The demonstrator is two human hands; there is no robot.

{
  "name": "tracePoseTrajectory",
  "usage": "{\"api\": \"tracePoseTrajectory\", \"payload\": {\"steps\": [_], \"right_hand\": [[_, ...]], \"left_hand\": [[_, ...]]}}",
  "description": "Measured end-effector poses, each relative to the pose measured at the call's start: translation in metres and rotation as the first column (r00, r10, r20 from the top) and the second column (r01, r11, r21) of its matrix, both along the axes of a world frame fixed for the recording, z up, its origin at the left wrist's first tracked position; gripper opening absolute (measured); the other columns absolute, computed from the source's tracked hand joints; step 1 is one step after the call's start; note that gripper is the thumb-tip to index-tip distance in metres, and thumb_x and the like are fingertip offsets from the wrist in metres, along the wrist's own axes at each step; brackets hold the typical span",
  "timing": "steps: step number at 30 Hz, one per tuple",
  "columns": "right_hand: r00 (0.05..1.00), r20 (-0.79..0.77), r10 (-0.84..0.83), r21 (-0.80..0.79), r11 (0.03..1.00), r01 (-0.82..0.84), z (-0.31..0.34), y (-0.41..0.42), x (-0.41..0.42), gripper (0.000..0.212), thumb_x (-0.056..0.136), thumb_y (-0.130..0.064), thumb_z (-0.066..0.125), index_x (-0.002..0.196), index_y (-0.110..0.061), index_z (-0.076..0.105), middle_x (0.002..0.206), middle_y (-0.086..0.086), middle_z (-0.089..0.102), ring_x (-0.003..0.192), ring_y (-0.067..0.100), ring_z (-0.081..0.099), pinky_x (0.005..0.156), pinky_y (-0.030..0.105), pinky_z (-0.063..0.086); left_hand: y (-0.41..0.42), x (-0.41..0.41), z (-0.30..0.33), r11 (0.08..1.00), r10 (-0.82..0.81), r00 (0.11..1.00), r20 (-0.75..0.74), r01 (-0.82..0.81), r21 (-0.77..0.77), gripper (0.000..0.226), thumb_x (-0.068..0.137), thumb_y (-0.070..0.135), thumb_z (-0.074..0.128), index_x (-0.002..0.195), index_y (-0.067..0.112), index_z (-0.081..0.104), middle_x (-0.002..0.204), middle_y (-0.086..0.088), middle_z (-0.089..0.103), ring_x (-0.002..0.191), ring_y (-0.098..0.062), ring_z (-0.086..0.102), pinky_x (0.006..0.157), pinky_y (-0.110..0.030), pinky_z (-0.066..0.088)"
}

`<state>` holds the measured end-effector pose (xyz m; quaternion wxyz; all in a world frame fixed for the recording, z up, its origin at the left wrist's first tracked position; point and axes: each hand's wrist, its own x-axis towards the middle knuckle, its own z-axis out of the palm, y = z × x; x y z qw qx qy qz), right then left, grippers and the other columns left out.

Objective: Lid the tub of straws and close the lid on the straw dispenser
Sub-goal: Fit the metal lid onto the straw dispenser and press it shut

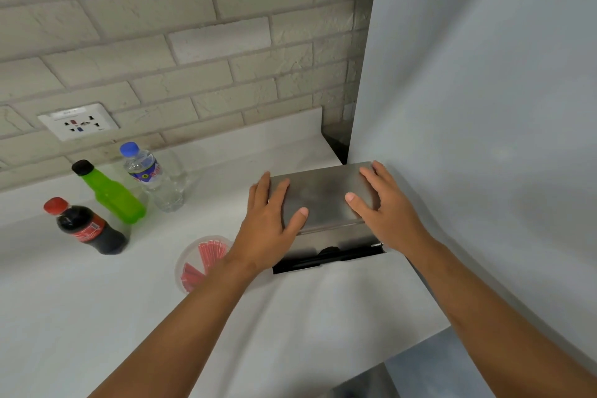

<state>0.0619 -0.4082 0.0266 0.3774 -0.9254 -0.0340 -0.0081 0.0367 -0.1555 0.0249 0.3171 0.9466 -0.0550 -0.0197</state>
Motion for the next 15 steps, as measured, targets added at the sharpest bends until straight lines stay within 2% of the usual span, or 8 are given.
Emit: {"api": "tracePoseTrajectory", "payload": {"steps": [2,3,4,6,8,9,11,15], "right_hand": [[0.998,-0.054,-0.019,0.046,0.999,0.021,-0.004,-0.003,-0.006,0.085,0.088,-0.065,0.061,0.158,-0.036,0.024,0.17,-0.009,0.017,0.154,0.015,0.024,0.121,0.038,0.031],[0.996,-0.077,-0.041,0.078,0.996,0.047,-0.006,-0.004,-0.008,0.093,0.081,-0.071,0.063,0.157,-0.038,0.022,0.167,-0.009,0.025,0.151,0.017,0.032,0.119,0.042,0.036],[0.991,-0.108,-0.077,0.102,0.991,0.088,-0.007,-0.004,-0.01,0.098,0.075,-0.077,0.065,0.155,-0.039,0.023,0.161,-0.01,0.035,0.144,0.018,0.042,0.114,0.046,0.044],[0.975,-0.167,-0.145,0.134,0.977,0.168,-0.008,-0.002,-0.014,0.098,0.068,-0.08,0.069,0.147,-0.036,0.032,0.142,-0.009,0.056,0.126,0.019,0.059,0.099,0.044,0.056],[0.969,-0.183,-0.164,0.135,0.972,0.19,-0.005,-0.001,-0.015,0.081,0.069,-0.076,0.071,0.132,-0.033,0.044,0.117,-0.011,0.066,0.106,0.018,0.067,0.08,0.032,0.057],[0.969,-0.185,-0.165,0.127,0.974,0.19,-0.004,-0.001,-0.014,0.076,0.07,-0.075,0.071,0.128,-0.033,0.047,0.112,-0.012,0.067,0.102,0.017,0.067,0.077,0.03,0.055],[0.97,-0.187,-0.157,0.119,0.976,0.181,-0.003,-0.003,-0.012,0.079,0.069,-0.076,0.07,0.13,-0.031,0.047,0.114,-0.01,0.067,0.103,0.018,0.066,0.082,0.034,0.056],[0.985,-0.136,-0.102,0.081,0.99,0.114,-0.006,-0.003,-0.006,0.096,0.072,-0.081,0.063,0.149,-0.034,0.031,0.141,-0.006,0.056,0.126,0.021,0.059,0.101,0.045,0.055]], "left_hand": [[0.0,-0.007,-0.002,0.999,0.03,0.999,-0.037,-0.031,-0.027,0.079,0.099,0.067,0.045,0.164,0.03,0.017,0.174,0.008,-0.011,0.148,-0.035,0.043,0.122,-0.046,0.037],[-0.001,-0.009,-0.003,0.998,0.045,0.998,-0.053,-0.047,-0.039,0.082,0.098,0.067,0.046,0.165,0.03,0.015,0.174,0.009,-0.014,0.138,-0.034,0.055,0.12,-0.045,0.04],[-0.003,-0.011,-0.003,0.996,0.064,0.995,-0.073,-0.068,-0.058,0.084,0.098,0.066,0.048,0.165,0.03,0.012,0.174,0.007,-0.016,0.133,-0.03,0.06,0.118,-0.044,0.041],[-0.005,-0.013,-0.003,0.988,0.113,0.987,-0.111,-0.124,-0.096,0.087,0.098,0.064,0.052,0.166,0.031,0.008,0.175,0.002,-0.013,0.141,-0.025,0.054,0.116,-0.039,0.04],[-0.006,-0.012,-0.003,0.982,0.146,0.98,-0.135,-0.16,-0.101,0.09,0.096,0.066,0.052,0.165,0.033,0.006,0.176,-0.001,-0.007,0.142,-0.029,0.052,0.113,-0.039,0.04],[-0.006,-0.012,-0.004,0.981,0.155,0.977,-0.145,-0.169,-0.092,0.091,0.094,0.069,0.051,0.164,0.034,0.004,0.176,-0.002,-0.005,0.133,-0.031,0.061,0.111,-0.04,0.041],[-0.006,-0.01,-0.002,0.983,0.16,0.974,-0.158,-0.172,-0.063,0.092,0.094,0.071,0.05,0.164,0.035,0.002,0.176,-0.003,-0.007,0.109,-0.032,0.073,0.108,-0.042,0.043],[-0.005,-0.01,0.002,0.995,0.1,0.99,-0.104,-0.098,0.017,0.086,0.098,0.067,0.045,0.165,0.03,0.005,0.174,0.003,-0.018,0.081,-0.021,0.073,0.101,-0.044,0.054]]}}
